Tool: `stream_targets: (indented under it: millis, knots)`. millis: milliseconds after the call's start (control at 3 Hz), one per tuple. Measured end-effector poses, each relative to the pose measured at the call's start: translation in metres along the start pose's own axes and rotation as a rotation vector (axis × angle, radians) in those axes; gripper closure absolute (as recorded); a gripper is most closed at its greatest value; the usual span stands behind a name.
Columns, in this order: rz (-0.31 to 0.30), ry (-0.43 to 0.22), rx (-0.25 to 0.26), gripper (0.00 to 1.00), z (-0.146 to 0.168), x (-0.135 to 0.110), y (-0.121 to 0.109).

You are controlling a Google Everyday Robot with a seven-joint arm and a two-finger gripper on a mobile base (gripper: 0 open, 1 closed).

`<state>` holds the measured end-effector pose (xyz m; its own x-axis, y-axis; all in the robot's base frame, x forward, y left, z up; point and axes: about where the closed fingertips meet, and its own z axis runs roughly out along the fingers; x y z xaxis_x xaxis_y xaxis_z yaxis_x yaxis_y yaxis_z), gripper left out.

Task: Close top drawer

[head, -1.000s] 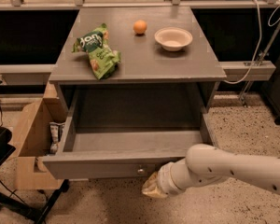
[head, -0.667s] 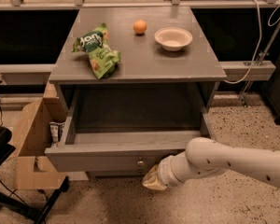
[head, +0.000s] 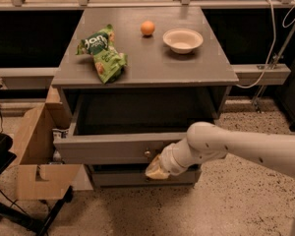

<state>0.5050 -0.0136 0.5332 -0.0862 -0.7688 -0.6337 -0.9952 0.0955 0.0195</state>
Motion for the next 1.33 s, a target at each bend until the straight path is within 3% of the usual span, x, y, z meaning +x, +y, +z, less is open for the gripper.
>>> stream_targets:
  millis: [333, 667, 1000, 1333]
  knots:
    - [-0.001, 0.001, 0.001, 1.00, -0.001, -0.004, -0.007]
    - [-0.003, 0.002, 0.015, 1.00, -0.007, -0.017, -0.038]
    - [-0.003, 0.002, 0.015, 1.00, -0.007, -0.017, -0.038]
    - [-0.003, 0.021, 0.033, 1.00, -0.017, -0.017, -0.058]
